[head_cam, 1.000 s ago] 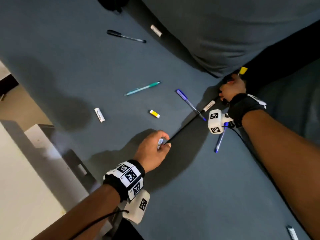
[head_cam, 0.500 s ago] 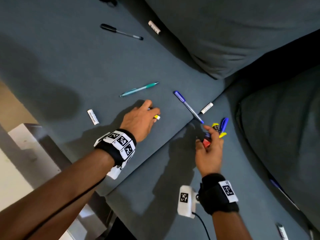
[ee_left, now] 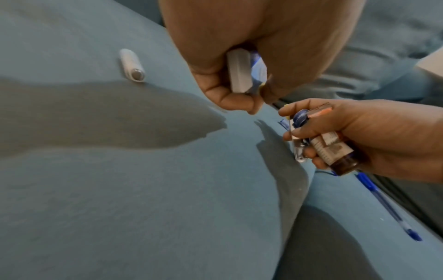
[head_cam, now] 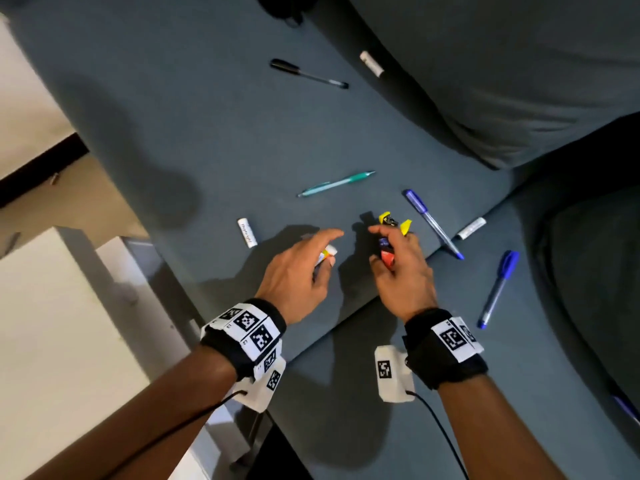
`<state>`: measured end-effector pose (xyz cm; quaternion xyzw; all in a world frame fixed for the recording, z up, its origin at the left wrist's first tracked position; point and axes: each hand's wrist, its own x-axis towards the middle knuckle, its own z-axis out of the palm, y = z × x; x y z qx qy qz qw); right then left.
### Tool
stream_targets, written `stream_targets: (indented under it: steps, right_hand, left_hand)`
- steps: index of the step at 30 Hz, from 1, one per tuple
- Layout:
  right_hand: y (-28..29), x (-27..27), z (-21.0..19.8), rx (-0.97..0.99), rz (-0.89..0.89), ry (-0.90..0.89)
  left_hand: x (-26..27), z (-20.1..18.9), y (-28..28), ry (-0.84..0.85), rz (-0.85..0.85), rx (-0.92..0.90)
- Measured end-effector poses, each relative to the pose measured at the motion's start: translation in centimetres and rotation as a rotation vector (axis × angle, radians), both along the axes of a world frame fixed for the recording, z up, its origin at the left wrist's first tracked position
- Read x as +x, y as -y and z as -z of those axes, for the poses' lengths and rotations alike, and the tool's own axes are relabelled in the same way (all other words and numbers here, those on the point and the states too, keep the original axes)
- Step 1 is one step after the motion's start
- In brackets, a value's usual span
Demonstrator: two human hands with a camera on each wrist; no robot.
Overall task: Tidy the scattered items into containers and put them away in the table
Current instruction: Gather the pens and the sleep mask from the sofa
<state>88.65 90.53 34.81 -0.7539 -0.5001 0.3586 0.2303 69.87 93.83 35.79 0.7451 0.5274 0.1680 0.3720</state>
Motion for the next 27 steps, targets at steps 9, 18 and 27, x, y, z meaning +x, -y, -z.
stream_targets:
  steps: [9,18,27]
  right_hand:
    - [-1.6,-2.7,-0.5,-0.099,-0.117,0.182]
    - [-2.4,-3.5,-1.4,-0.188,-0.14,0.277]
    - [-11.9,-2.4,-3.7,-0.06,-0.138,0.276]
  left_hand:
    - [-8.2,1.2,-2.4,0.025,-0.597,0.046]
    - [-9.0,2.4,-6.3,0.006,-0.663,-0.044]
    - [-13.1,3.2,-16.9,-0.285,-0.377,-0.106]
